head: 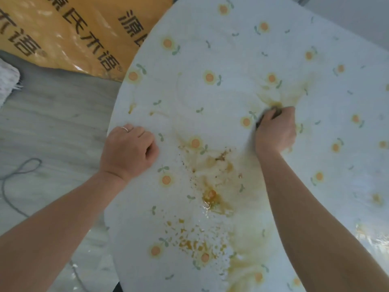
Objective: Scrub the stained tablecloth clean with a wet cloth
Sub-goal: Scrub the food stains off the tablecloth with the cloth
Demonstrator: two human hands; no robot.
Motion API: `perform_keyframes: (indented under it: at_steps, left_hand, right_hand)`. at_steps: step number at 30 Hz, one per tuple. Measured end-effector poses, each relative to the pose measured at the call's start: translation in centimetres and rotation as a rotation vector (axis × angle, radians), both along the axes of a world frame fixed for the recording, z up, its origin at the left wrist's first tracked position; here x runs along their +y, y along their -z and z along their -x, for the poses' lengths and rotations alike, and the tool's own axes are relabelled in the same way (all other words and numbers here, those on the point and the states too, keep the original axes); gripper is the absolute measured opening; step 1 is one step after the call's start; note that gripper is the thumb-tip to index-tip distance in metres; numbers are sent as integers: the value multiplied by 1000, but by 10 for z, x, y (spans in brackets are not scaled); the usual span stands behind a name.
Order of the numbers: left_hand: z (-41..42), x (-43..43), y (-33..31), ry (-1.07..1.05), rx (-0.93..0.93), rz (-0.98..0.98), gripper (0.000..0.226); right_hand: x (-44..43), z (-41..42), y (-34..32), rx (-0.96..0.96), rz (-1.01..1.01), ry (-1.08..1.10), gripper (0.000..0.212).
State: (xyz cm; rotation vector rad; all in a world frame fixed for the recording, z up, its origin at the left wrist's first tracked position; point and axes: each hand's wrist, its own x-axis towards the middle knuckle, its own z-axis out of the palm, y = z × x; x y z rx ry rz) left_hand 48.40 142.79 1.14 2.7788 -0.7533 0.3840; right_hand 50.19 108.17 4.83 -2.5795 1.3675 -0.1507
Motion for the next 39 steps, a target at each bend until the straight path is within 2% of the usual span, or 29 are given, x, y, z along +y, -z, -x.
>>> perform_keyframes:
  at_steps: [1,3,6,8,10,13,16,19,21,24,26,27,29,31,33,35,37,39]
  left_hand:
    - [0,1,0,-3,6,-5,27]
    - [-1,1,0,-1,18,-9,26]
    - [0,2,0,1,7,0,26]
    - [1,1,0,6,1,24,28]
    - [0,1,0,5,1,34,29]
    - [1,-2,0,4,14,25,28]
    - [0,-5,0,17,15,22,25]
    - [-2,-5,-2,23,21,20,24]
    - [-1,-2,-1,19,28,14,24]
    - [-1,-2,0,2,47,5,23]
    - [1,-2,1,-1,38,25,23]
    - [1,-4,1,0,29,40,22]
    - [-1,-2,0,0,36,67,23]
    - [1,-2,-2,-7,47,71,24]
    - [1,-4,-3,-1,57,83,25]
    - [2,-3,-3,18,67,104,25]
    - [2,-1,-2,31,69,114,25]
    - [2,-1,-1,36,83,117,27]
  right_hand:
    - [20,-17,2,-20,-15,-78,19]
    - [64,-34,2,-23,-32,-379,18]
    - [104,-1,-3,8,-59,-819,20]
    - [82,42,-4,35,-42,-914,24]
    - [42,78,-4,41,1,-870,22]
    - [-5,87,-12,79,10,-646,20]
    - [3,40,-10,70,5,-444,22]
    - [59,-31,-3,-6,4,-335,22]
    - [119,-65,2,-16,-50,-493,21]
    - [193,-53,6,-19,-42,-970,21]
    - [186,-18,6,-55,-6,-1241,23]
    - [163,-3,4,-48,-11,-1310,24]
    - [117,15,-5,98,-24,-1265,26]
    - [89,9,-16,213,-9,-1048,26]
    - [98,-22,-13,173,60,-870,25]
    - [136,-64,-8,75,45,-741,24]
    - [187,-100,-4,0,-12,-757,22]
    - [235,-106,-1,-3,-39,-1014,18]
